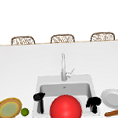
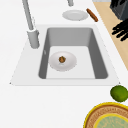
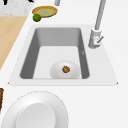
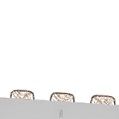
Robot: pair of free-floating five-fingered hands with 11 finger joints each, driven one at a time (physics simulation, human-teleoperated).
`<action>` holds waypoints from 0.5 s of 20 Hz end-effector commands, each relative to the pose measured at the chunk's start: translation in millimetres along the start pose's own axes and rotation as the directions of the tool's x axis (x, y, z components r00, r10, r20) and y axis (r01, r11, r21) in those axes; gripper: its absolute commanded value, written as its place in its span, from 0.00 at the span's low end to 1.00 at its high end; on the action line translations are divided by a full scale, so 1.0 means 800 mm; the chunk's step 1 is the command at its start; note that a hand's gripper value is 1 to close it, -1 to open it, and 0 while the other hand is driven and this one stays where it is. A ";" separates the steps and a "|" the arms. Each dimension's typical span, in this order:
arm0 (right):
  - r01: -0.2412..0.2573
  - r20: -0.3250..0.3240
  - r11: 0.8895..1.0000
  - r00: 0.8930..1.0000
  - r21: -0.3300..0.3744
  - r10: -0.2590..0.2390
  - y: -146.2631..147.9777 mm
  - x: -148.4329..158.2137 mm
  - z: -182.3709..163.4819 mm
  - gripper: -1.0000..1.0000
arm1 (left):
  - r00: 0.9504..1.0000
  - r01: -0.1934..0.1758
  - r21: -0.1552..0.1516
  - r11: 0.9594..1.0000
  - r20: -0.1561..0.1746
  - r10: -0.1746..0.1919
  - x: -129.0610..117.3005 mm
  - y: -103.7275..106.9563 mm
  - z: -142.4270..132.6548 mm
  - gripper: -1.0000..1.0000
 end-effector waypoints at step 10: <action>0.000 0.000 1.000 1.000 0.000 0.000 0.000 0.000 0.000 0.50 | 1.000 0.006 0.006 1.000 -0.013 -0.006 0.083 -0.070 0.021 0.00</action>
